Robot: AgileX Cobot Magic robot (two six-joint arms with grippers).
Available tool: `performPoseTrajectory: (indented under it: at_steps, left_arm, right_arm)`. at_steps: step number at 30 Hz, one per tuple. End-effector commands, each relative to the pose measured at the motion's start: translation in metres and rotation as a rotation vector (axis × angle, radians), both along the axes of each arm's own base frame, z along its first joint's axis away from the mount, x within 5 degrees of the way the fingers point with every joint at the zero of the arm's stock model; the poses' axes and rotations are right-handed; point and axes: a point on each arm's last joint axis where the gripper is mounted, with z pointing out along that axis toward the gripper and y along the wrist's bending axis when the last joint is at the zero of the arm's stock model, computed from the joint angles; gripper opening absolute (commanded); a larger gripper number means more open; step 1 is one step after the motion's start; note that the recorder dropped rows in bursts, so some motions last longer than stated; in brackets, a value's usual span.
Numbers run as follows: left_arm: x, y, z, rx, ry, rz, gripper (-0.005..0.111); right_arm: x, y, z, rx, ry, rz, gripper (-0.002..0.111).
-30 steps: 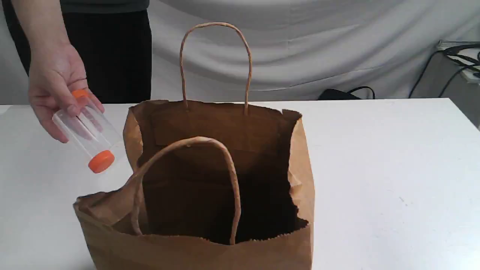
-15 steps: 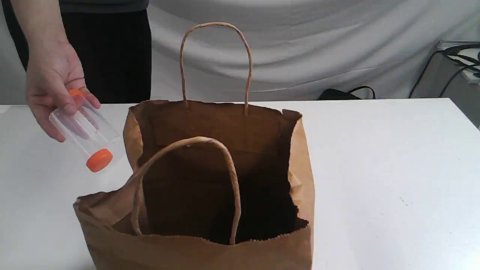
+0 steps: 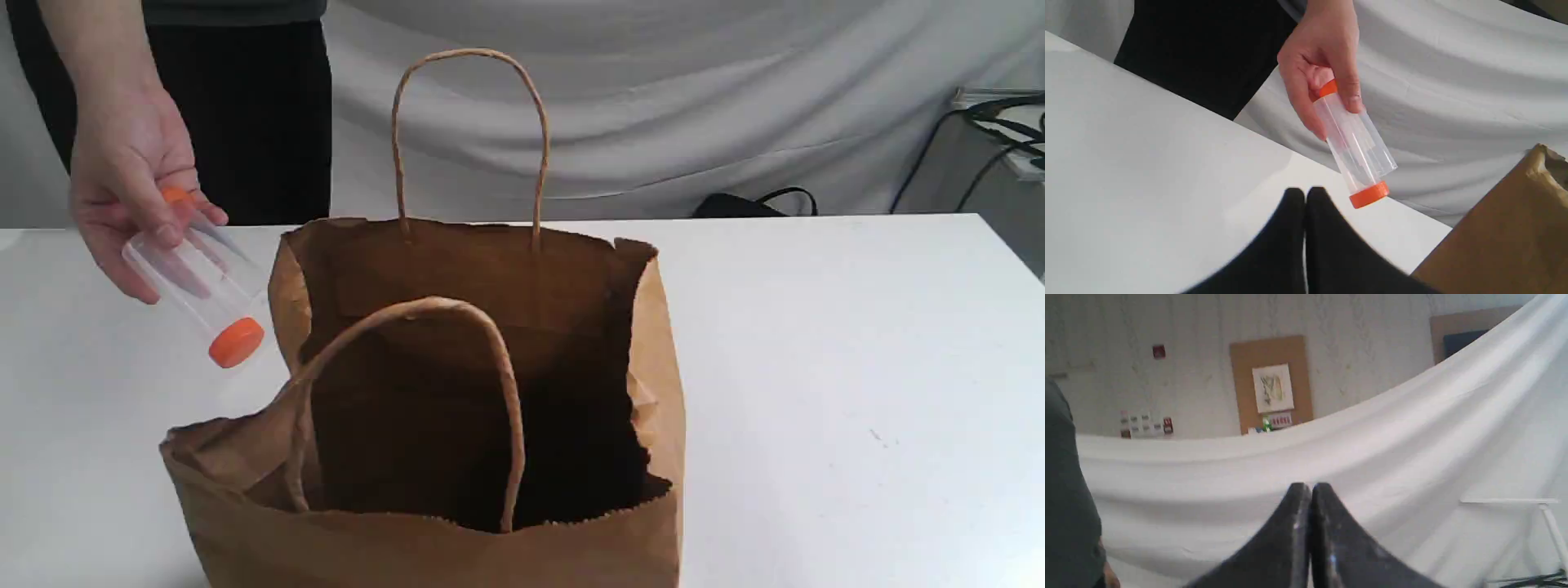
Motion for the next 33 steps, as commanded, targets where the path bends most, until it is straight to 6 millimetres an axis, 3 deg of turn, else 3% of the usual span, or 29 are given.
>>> performPoseTrajectory:
  at_steps: [1,6,11,15,23,27,30,33]
  left_arm:
    - [0.000,0.000,-0.001,0.007,-0.001,0.005,0.000]
    - [0.000,0.000,-0.001,0.007,-0.001,0.005,0.000]
    - [0.000,0.000,-0.001,0.007,-0.001,0.005,0.000]
    - [0.000,0.000,-0.001,0.007,-0.001,0.005,0.000]
    - [0.000,0.000,-0.001,0.007,-0.001,0.005,0.000]
    - [0.000,0.000,-0.001,0.007,-0.001,0.005,0.000]
    - [0.000,0.000,-0.001,0.007,-0.001,0.005,0.000]
    - [0.000,0.000,-0.001,0.007,-0.001,0.005,0.000]
  right_arm:
    - [0.022,0.004,0.018,-0.138,0.130,0.030,0.000]
    - [0.055,0.031,0.042,-0.336,0.272,0.276,0.000]
    - [0.087,0.063,0.050,-0.420,0.434,0.562,0.000]
    - [0.110,0.087,0.040,-0.426,0.619,0.769,0.000]
    - [0.144,0.132,-0.003,-0.367,0.901,1.114,0.002]
    - [0.151,0.151,-0.014,-0.355,0.930,1.203,0.022]
    - [0.148,0.160,-0.016,-0.412,0.911,1.246,0.044]
    - [0.144,0.166,-0.016,-0.434,0.902,1.273,0.056]
